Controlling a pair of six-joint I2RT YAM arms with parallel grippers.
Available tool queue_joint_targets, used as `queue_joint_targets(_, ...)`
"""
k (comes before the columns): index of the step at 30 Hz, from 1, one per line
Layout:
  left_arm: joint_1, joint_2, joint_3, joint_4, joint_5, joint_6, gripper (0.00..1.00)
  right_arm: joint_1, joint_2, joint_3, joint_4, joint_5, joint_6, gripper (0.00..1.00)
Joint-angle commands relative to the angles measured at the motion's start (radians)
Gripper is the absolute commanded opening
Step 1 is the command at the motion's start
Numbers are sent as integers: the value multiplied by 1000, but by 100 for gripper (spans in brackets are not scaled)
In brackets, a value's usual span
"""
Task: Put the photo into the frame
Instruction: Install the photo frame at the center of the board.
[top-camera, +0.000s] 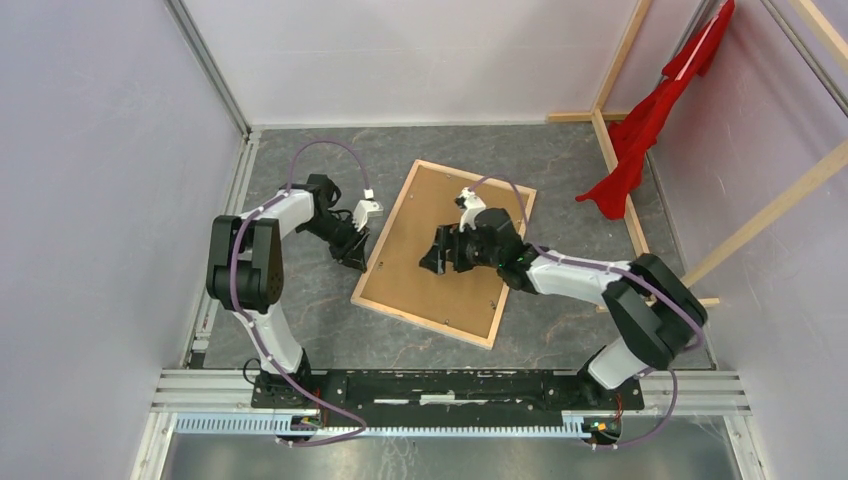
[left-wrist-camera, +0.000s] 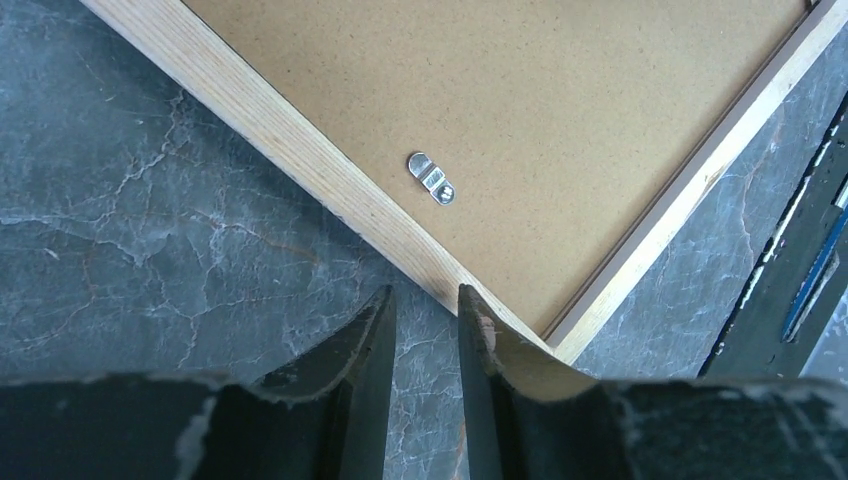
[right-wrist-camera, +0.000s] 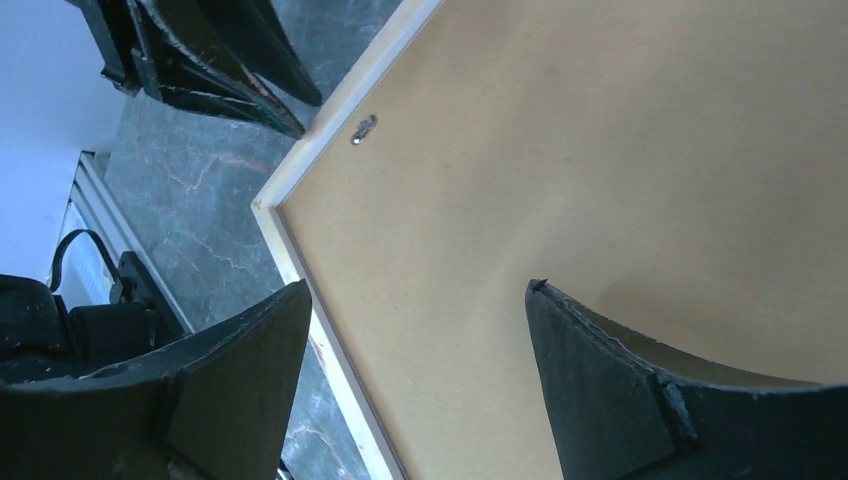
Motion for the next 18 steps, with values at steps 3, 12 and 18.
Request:
queue_joint_targets(3,1,31,38,-20,62,-32,31,101,141,114,166,-20,67,84)
queue_joint_targets(12,2,59,22,-9,35,-31,16,189,349,266,224,-42,102,80)
queue_joint_targets(18,4,68,15,-5,36,-35,14,199,426,317,232,-52,115,78)
